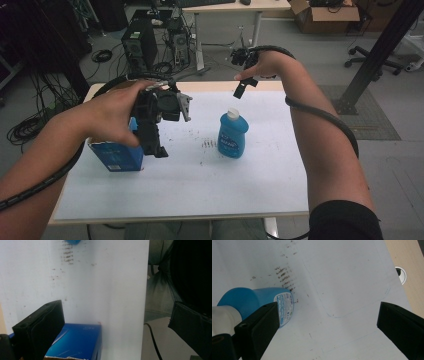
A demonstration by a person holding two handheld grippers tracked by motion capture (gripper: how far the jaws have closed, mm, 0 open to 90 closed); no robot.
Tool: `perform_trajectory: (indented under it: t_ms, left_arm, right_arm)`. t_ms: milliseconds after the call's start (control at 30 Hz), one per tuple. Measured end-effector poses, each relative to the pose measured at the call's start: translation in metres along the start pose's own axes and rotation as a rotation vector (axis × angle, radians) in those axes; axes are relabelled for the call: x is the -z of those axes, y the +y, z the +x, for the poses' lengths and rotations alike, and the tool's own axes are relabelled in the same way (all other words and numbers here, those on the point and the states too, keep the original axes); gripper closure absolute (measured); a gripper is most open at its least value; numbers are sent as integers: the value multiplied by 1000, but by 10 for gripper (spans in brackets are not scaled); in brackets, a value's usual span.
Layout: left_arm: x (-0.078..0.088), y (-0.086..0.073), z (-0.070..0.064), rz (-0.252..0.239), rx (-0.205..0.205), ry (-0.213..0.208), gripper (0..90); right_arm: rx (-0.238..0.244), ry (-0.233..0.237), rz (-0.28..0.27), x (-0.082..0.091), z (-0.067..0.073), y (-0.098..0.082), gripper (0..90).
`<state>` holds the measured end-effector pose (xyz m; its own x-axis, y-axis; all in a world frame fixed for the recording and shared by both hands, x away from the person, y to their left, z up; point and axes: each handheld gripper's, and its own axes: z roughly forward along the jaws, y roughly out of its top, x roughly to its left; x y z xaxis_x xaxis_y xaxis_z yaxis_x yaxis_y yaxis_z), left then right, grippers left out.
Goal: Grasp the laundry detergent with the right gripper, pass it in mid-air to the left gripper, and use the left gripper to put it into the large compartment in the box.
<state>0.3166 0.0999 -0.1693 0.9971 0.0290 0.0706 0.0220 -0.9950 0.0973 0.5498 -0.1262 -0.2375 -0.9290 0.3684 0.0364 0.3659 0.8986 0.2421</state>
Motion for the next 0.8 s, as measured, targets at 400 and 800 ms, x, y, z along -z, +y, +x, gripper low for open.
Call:
perform_trajectory:
  t_ms: [400, 800]
  left_arm:
    - [1, 4, 4, 1, -9, -2, 2]
    - [2, 1, 2, 4, -7, -3, 2]
  right_arm:
    - [-3, -3, 1, 8, -3, -4, 46]
    - [-1, -23, -15, 29, 2, -14, 45]
